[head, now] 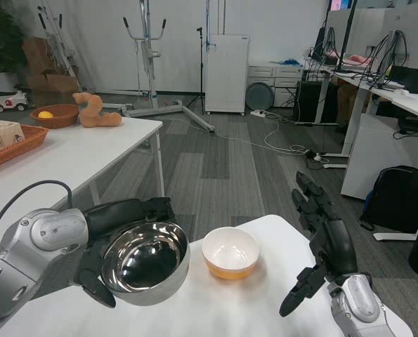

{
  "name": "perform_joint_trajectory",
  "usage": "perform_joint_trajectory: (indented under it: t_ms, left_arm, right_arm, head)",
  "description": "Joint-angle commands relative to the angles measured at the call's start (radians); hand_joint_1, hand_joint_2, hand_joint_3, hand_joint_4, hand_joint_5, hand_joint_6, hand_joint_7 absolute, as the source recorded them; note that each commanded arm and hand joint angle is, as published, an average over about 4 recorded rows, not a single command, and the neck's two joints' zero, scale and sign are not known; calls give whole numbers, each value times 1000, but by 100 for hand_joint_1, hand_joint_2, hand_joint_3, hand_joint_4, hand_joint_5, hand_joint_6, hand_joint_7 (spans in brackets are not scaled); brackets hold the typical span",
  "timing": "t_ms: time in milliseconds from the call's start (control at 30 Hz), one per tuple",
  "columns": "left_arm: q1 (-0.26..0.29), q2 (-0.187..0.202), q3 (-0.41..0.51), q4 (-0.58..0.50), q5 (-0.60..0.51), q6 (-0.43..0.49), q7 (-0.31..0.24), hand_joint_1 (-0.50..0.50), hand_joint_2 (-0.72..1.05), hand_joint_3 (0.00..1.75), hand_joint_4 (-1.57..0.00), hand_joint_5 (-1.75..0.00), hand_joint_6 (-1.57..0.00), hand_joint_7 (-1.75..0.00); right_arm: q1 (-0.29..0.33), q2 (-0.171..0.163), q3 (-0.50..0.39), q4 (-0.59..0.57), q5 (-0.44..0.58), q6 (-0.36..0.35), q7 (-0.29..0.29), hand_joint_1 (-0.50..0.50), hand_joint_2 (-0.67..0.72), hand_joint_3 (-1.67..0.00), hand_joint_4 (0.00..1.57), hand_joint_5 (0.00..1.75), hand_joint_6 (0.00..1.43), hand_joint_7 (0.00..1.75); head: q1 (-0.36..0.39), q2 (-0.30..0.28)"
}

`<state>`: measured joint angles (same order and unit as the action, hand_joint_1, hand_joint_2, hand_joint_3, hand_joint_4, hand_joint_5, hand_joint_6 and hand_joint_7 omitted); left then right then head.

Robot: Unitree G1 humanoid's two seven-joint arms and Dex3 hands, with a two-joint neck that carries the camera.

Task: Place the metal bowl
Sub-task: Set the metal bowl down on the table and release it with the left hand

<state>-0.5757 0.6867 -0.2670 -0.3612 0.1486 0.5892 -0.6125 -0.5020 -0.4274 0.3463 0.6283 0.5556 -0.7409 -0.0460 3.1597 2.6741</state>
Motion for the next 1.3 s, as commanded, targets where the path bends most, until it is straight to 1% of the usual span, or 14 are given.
perform_joint_trajectory:
  t_ms: [33, 200, 267, 533, 600, 800, 1033, 1300]
  left_arm:
    - [13, 2, 10, 2, 11, 3, -7, -30, 96, 166, -137, -175, -63, -168]
    - [17, 2, 9, 2, 10, 4, -7, -28, 96, 166, -137, -175, -63, -168]
    - [18, 2, 8, 2, 10, 4, -7, -28, 96, 166, -136, -175, -63, -168]
    - [24, 2, 8, 2, 11, 3, -7, -29, 96, 166, -137, -175, -63, -168]
    - [26, 1, 8, 2, 10, 3, -7, -28, 96, 166, -138, -175, -63, -168]
    - [30, -2, 8, 2, 10, 4, -7, -30, 96, 166, -135, -175, -63, -168]
    - [33, -5, 8, 2, 11, 4, -7, -28, 96, 166, -135, -175, -63, -168]
    - [37, -6, 7, 2, 15, 4, -7, -30, 96, 166, -135, -175, -63, -168]
  right_arm:
    - [0, 0, -2, 4, 9, -15, -3, -33, 60, 0, 0, 0, 0, 21]
    - [0, -1, -1, 1, 9, -15, -3, -33, 60, 0, 0, 0, 0, 21]
    - [0, -1, -1, -2, 9, -16, -3, -33, 60, 0, 0, 0, 0, 21]
    - [3, -1, -3, -11, 10, -17, -3, -33, 60, 0, 0, 0, 0, 21]
    - [4, -2, -3, -14, 10, -17, -4, -33, 60, 0, 0, 0, 0, 17]
    - [7, -2, -3, -16, 10, -17, -3, -33, 60, 0, 0, 0, 0, 21]
    - [8, -3, -3, -16, 12, -18, -3, -33, 60, 0, 0, 0, 0, 21]
    - [10, -2, -3, -18, 12, -18, -3, -33, 60, 0, 0, 0, 0, 21]
  head:
    - [0, 0]
    - [-2, 6]
    - [-2, 9]
    - [-4, 14]
    - [-4, 16]
    - [-4, 16]
    - [-6, 19]
    - [-5, 20]
